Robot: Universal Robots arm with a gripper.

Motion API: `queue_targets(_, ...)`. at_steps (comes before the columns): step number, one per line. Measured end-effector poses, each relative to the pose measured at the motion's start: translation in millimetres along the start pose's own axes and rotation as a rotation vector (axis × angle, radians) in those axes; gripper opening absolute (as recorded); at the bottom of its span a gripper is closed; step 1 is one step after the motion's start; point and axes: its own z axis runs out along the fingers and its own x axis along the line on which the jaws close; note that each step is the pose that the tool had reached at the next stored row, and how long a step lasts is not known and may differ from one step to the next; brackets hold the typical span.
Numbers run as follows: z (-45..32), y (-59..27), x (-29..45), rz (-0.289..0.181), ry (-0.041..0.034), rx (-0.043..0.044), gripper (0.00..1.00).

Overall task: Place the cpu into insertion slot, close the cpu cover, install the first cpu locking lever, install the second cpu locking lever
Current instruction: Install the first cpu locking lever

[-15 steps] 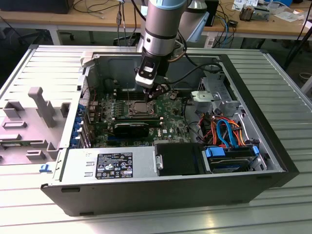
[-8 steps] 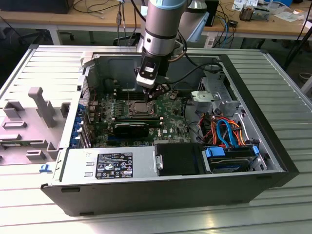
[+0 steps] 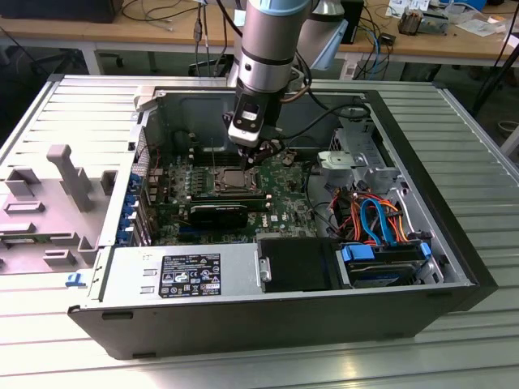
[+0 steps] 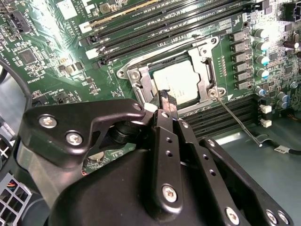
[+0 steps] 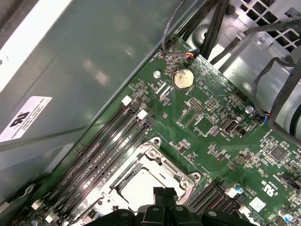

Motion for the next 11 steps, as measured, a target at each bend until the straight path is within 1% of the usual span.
queue_targets(4, 0.0, 0.0, 0.0, -0.017, -0.0014, 0.0010, 0.11)
queue_targets(11, 0.0, 0.0, 0.0, -0.034, -0.0026, 0.0020, 0.11)
